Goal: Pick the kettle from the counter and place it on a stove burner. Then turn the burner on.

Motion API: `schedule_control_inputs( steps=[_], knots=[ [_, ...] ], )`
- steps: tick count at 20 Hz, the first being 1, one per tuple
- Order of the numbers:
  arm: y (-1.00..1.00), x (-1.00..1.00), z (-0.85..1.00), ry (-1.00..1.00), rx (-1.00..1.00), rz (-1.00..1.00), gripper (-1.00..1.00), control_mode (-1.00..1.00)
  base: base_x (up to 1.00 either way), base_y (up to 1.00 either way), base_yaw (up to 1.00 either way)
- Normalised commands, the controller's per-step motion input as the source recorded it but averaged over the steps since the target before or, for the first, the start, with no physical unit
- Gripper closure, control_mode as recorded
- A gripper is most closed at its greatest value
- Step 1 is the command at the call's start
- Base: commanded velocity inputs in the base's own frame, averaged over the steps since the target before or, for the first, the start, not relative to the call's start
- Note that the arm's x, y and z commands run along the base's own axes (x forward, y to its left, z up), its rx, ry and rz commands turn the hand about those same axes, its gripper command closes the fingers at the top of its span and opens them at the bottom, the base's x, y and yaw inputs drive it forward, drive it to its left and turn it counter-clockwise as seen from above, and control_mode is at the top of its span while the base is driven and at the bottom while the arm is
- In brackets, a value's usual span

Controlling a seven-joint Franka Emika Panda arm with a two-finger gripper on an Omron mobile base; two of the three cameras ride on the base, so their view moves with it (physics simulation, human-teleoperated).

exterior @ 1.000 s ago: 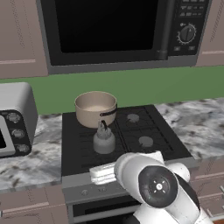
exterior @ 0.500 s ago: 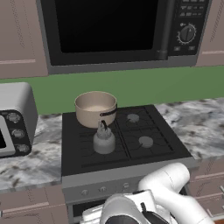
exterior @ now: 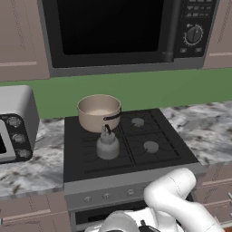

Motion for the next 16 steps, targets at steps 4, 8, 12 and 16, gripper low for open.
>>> schedule_control_inputs(
  steps=[4, 8, 12, 16],
  knots=[
    [-0.29, 0.00, -0.58, -0.12, 0.00, 0.07, -1.00, -1.00, 0.00, 0.00, 0.00],
    [-0.27, 0.00, -0.67, -0.18, 0.02, 0.12, -1.00, -1.00, 0.00, 0.00, 0.00],
    [-0.31, -0.05, -0.30, -0.35, 0.09, 0.16, -1.00, -1.00, 0.00, 0.00, 0.00],
    [-0.43, 0.00, -0.47, -0.32, 0.17, 0.31, -1.00, -1.00, 0.00, 0.00, 0.00]
  ],
)
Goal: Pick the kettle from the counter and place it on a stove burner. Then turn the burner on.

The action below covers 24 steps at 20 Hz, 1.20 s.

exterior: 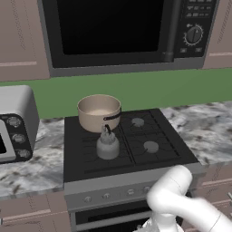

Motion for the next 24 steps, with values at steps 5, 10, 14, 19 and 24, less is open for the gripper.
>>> schedule_control_inputs(
  steps=[5, 10, 14, 19, 24],
  knots=[
    [-0.39, 0.01, -0.17, -0.22, 0.22, 0.23, -1.00, -1.00, 0.00, 0.00, 0.00],
    [-0.32, 0.10, 0.00, -0.04, 0.13, 0.12, -1.00, -1.00, 0.00, 0.00, 0.00],
    [-0.30, 0.11, 0.00, 0.00, 0.10, 0.13, -1.00, -1.00, 0.00, 0.00, 0.00],
    [-0.23, 0.18, 0.00, 0.00, 0.09, 0.17, -1.00, -1.00, 0.00, 0.00, 0.00],
    [-0.21, 0.11, 0.00, -0.01, 0.04, 0.20, -1.00, -1.00, 0.00, 0.00, 0.00]
  ],
)
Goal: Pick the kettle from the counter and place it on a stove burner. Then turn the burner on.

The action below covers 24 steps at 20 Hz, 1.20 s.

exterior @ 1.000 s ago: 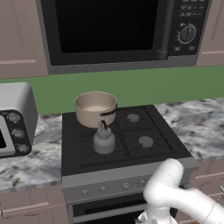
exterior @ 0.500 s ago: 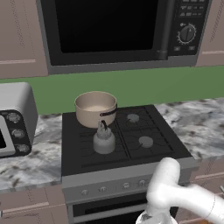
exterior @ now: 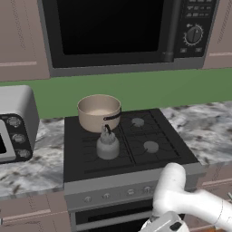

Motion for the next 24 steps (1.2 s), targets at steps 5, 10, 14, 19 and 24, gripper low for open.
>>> schedule_control_inputs(
  steps=[5, 10, 14, 19, 24],
  knots=[
    [-0.21, 0.06, 0.00, -0.04, 0.00, 0.18, -1.00, -1.00, 0.00, 0.00, 0.00],
    [-0.23, 0.05, 0.00, -0.03, 0.00, 0.15, -1.00, -1.00, 0.00, 0.00, 0.00],
    [-0.08, 0.13, -0.02, 0.00, 0.00, 0.05, -1.00, -1.00, 0.00, 0.00, 0.00],
    [-0.01, 0.18, -0.12, -0.05, 0.03, 0.02, -1.00, -1.00, 0.00, 0.00, 0.00],
    [-0.22, -0.02, -0.37, -0.25, 0.21, 0.04, -1.00, -1.00, 0.00, 0.00, 0.00]
  ],
)
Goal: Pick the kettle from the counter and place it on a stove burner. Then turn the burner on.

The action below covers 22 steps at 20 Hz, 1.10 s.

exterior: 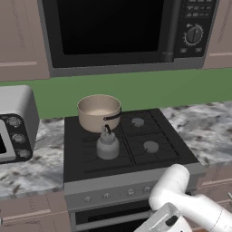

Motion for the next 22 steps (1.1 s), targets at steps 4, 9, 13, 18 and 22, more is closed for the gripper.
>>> schedule_control_inputs(
  steps=[4, 9, 13, 18, 22],
  knots=[
    [-0.86, -0.26, -0.87, -0.38, 0.68, 0.04, -1.00, -1.00, 0.00, 0.00, 0.00],
    [-0.39, -0.01, -0.26, -0.12, 0.31, 0.00, -1.00, -1.00, 0.00, 0.00, 0.00],
    [-0.13, 0.00, -0.07, -0.05, 0.15, 0.00, -1.00, -1.00, 0.00, 0.00, 0.00],
    [-0.43, 0.00, -0.17, -0.11, 0.57, 0.02, -1.00, -1.00, 0.00, 0.00, 0.00],
    [-0.26, 0.00, -0.03, -0.09, 0.29, 0.02, -1.00, -1.00, 0.00, 0.00, 0.00]
  ],
)
